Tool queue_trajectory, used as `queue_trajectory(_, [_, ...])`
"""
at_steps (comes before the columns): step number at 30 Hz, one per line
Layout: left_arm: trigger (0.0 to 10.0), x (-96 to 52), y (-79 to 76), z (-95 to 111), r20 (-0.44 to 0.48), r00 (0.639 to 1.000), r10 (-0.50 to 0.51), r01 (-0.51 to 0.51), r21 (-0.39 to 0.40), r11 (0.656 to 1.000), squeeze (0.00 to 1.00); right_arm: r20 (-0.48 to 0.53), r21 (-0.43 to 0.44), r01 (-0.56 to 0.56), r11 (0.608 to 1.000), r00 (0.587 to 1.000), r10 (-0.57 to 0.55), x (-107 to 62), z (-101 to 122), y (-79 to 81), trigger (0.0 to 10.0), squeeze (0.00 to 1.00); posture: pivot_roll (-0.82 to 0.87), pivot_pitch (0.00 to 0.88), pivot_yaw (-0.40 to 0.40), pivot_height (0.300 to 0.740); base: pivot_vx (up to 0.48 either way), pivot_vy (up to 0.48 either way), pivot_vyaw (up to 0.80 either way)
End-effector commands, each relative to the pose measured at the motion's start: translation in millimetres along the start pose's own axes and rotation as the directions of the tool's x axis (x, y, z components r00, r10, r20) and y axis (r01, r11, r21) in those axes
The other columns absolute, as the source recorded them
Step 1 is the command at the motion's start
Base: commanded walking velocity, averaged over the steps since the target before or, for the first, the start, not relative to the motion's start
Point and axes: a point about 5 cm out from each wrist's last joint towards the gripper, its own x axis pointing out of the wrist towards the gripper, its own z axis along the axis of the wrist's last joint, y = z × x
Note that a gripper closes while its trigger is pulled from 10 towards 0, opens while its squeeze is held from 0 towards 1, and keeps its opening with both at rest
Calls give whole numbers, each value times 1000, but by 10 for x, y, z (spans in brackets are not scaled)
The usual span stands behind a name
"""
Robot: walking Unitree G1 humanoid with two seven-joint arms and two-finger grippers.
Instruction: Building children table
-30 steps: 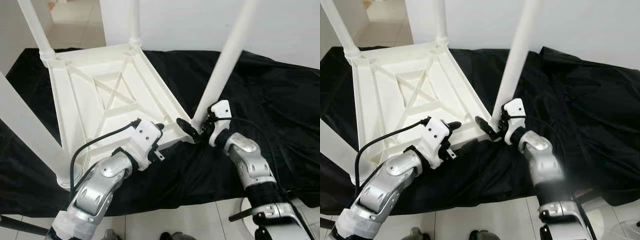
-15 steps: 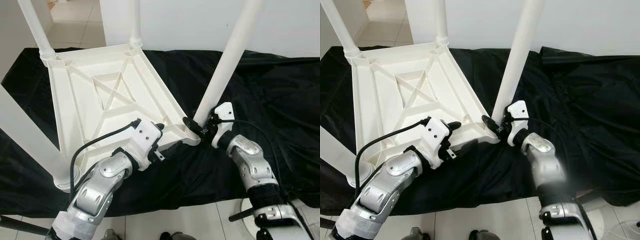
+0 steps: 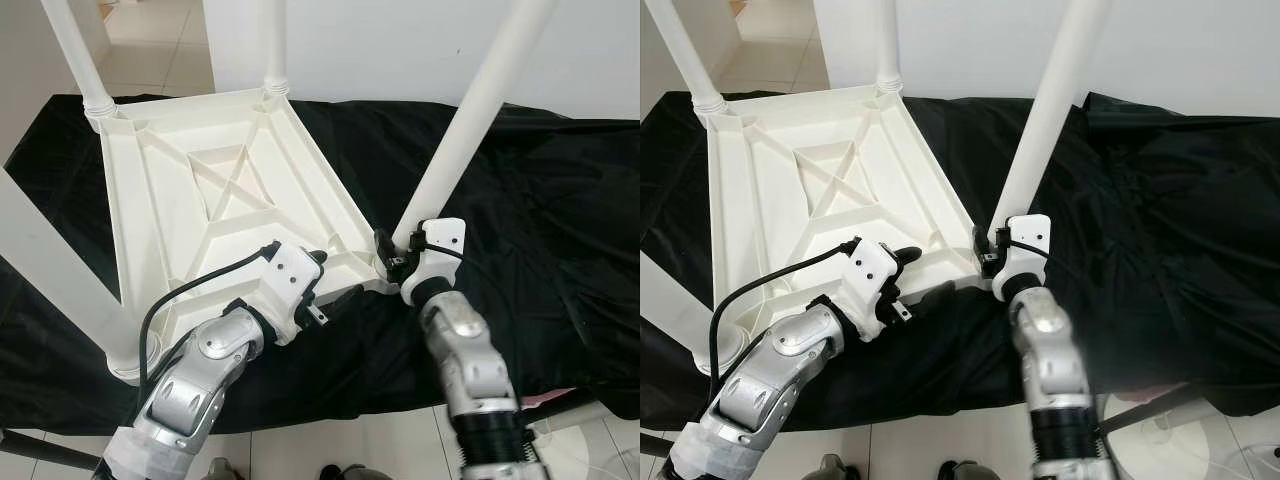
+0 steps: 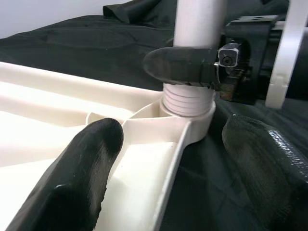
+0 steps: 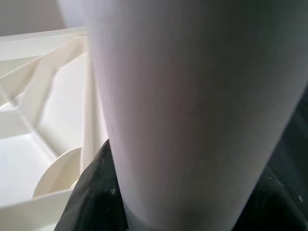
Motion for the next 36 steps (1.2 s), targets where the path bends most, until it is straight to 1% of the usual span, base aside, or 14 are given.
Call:
queue_trajectory(1, [10000,0,-3,12,9,1000,-13,13,9,1000,0,-61,36,105,994,993,-102,-87,-137,-30,10000,0,-52,120,-42,740,0,0,0])
queue_trajectory(6, [10000,4,7,16,11,1000,-11,11,8,1000,0,-62,80,96,992,994,-91,-112,-123,96,10000,0,-50,116,-40,740,0,0,0])
queue_trajectory(7, [10000,7,6,17,12,1000,-11,11,9,1000,0,-45,97,61,993,997,-57,-114,-88,123,10000,1000,-51,115,-42,740,0,0,0])
queue_trajectory(15, [10000,10,-3,21,14,1000,-15,15,10,1000,0,3,73,-76,994,997,76,-121,46,58,10000,1000,-52,107,-46,740,0,0,0])
queue_trajectory(16, [10000,11,-1,22,16,1000,-15,15,9,1000,0,5,50,-136,990,991,136,-113,65,-30,10000,600,-51,103,-48,740,0,0,0])
queue_trajectory(17, [10000,11,-1,22,16,1000,-15,15,9,1000,0,5,50,-136,990,991,136,-113,65,-30,10000,600,-51,103,-48,740,0,0,0])
queue_trajectory(18, [10000,11,2,24,17,1000,-15,14,11,1000,0,-4,11,-205,979,979,205,-98,77,-119,10000,0,-51,103,-48,740,0,0,0])
queue_trajectory(22, [10000,19,5,24,18,1000,-14,14,11,1000,0,-15,-31,-291,956,957,291,-67,102,-232,10000,0,-53,99,-49,740,0,0,0])
queue_trajectory(25, [10000,26,9,28,20,1000,-16,15,12,1000,0,-49,-89,-405,910,914,402,-12,112,-280,10000,0,-57,96,-48,740,0,0,0])
queue_trajectory(29, [10000,43,1,41,25,1000,-16,16,15,1000,0,-129,-165,-565,809,825,550,138,69,-288,10000,0,-55,98,-45,740,0,0,0])
queue_trajectory(31, [10000,44,-1,42,26,1000,-17,16,15,1000,0,-140,-167,-588,791,809,572,154,61,-282,10000,0,-55,98,-45,740,0,0,0])
queue_trajectory(32, [10000,44,1,39,25,1000,-15,14,15,1000,0,-151,-165,-604,780,797,585,171,46,-276,9490,0,-55,99,-45,740,0,0,0])
queue_trajectory(33, [10000,47,4,40,26,1000,-13,12,15,1000,0,-160,-169,-613,772,790,592,189,29,-278,2431,0,-50,99,-49,740,0,0,0])
queue_trajectory(36, [10000,50,7,42,26,1000,-11,11,15,1000,0,-166,-171,-620,766,784,598,202,19,-283,2431,0,-50,99,-49,740,0,0,0])
